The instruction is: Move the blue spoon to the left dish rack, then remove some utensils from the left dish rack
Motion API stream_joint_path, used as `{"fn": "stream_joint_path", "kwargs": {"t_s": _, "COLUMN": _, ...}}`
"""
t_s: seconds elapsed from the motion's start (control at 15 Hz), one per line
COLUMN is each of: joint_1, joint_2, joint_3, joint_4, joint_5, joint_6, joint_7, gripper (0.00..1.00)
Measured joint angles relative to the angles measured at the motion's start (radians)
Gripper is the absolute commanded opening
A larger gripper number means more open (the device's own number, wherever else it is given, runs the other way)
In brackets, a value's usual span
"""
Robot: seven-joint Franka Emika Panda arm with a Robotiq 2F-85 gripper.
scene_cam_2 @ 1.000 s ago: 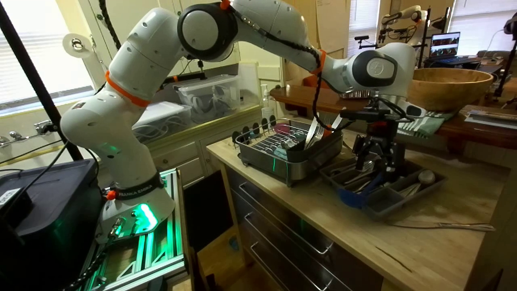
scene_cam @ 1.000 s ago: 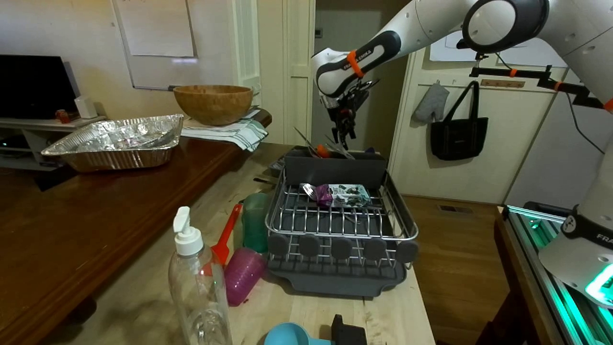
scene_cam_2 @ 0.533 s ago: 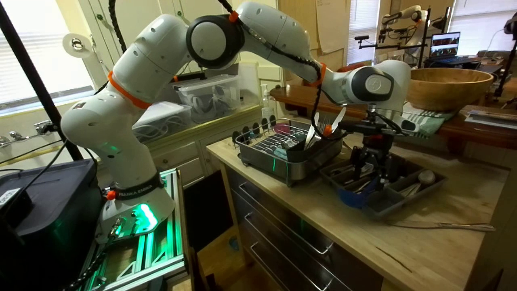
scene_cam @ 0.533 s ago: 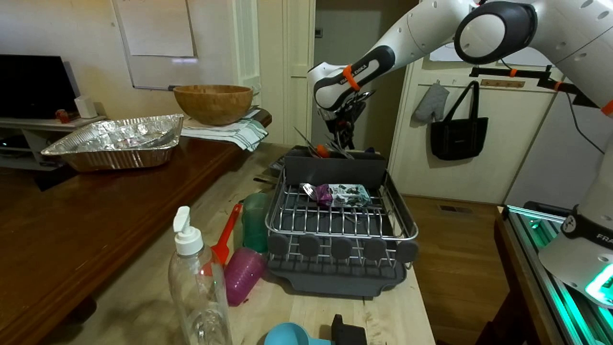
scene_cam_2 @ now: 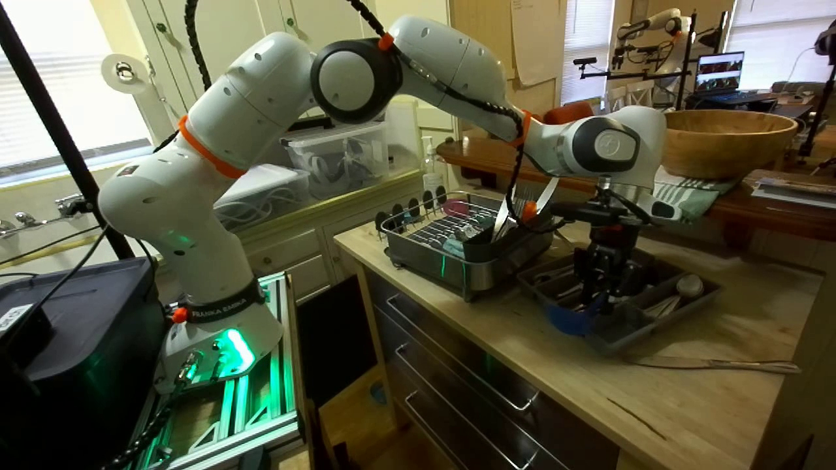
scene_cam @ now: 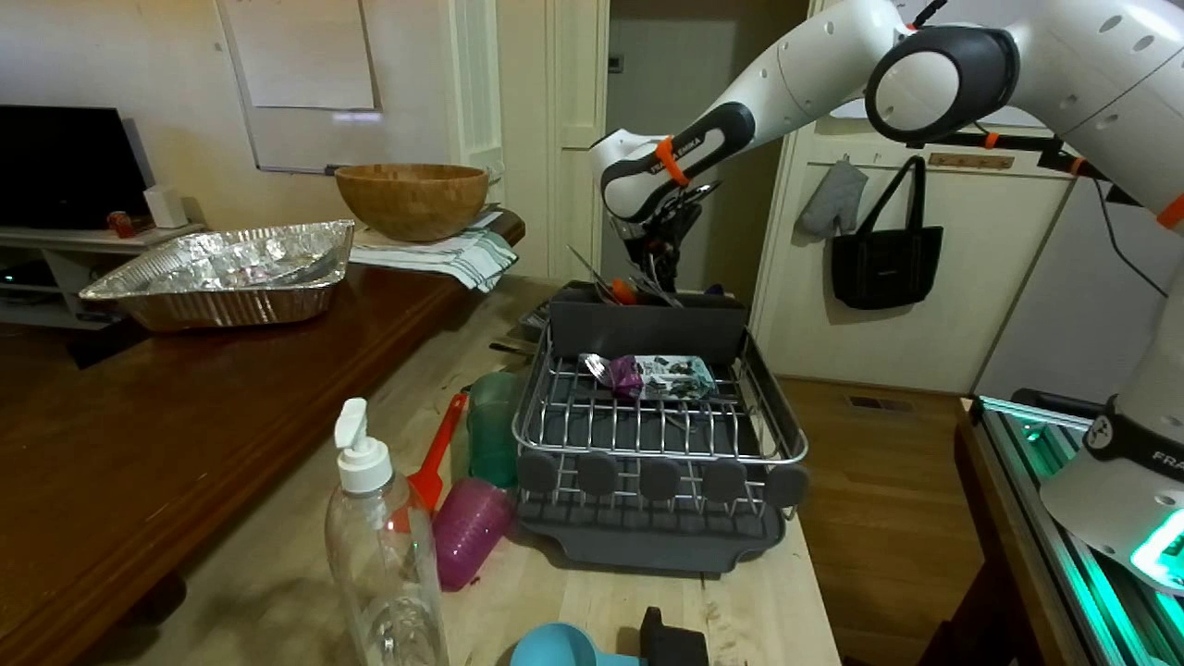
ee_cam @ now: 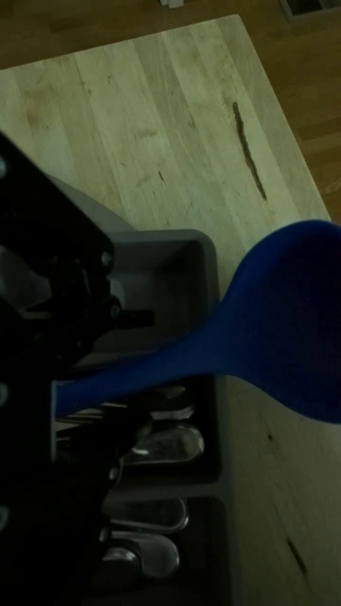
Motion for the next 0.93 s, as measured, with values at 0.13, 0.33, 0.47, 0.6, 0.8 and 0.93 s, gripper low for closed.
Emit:
{"fn": "stream_joint_path", "kwargs": {"t_s": 0.13, "joint_1": 0.000, "joint_2": 0.007, "joint_3": -0.001, "joint_4": 0.013, "joint_5": 0.000, "joint_6": -0.005, "joint_7": 0.013, "gripper": 0.02}}
{"fn": "stream_joint_path", "kwargs": {"t_s": 0.33, "joint_1": 0.002, "joint_2": 0.006, "joint_3": 0.000, "joint_4": 0.024, "joint_5": 0.002, "joint_6": -0.024, "joint_7": 0.034, "gripper": 0.05}}
{"fn": "stream_joint_path", "kwargs": {"t_s": 0.47, "joint_1": 0.003, "joint_2": -0.006, "joint_3": 0.001, "joint_4": 0.027, "joint_5": 0.008, "joint_6": -0.038, "joint_7": 0.034, "gripper": 0.04}}
{"fn": "stream_joint_path", "kwargs": {"t_s": 0.6, "joint_1": -0.002, "joint_2": -0.034, "joint_3": 0.002, "joint_4": 0.026, "joint_5": 0.017, "joint_6": -0.051, "joint_7": 0.028, "gripper": 0.04}}
{"fn": "stream_joint_path", "kwargs": {"t_s": 0.8, "joint_1": -0.018, "joint_2": -0.104, "joint_3": 0.003, "joint_4": 0.010, "joint_5": 0.038, "joint_6": -0.064, "joint_7": -0.013, "gripper": 0.04}}
{"fn": "stream_joint_path", "kwargs": {"t_s": 0.93, "joint_1": -0.031, "joint_2": -0.152, "joint_3": 0.007, "joint_4": -0.003, "joint_5": 0.044, "joint_6": -0.086, "joint_7": -0.056, "gripper": 0.04}}
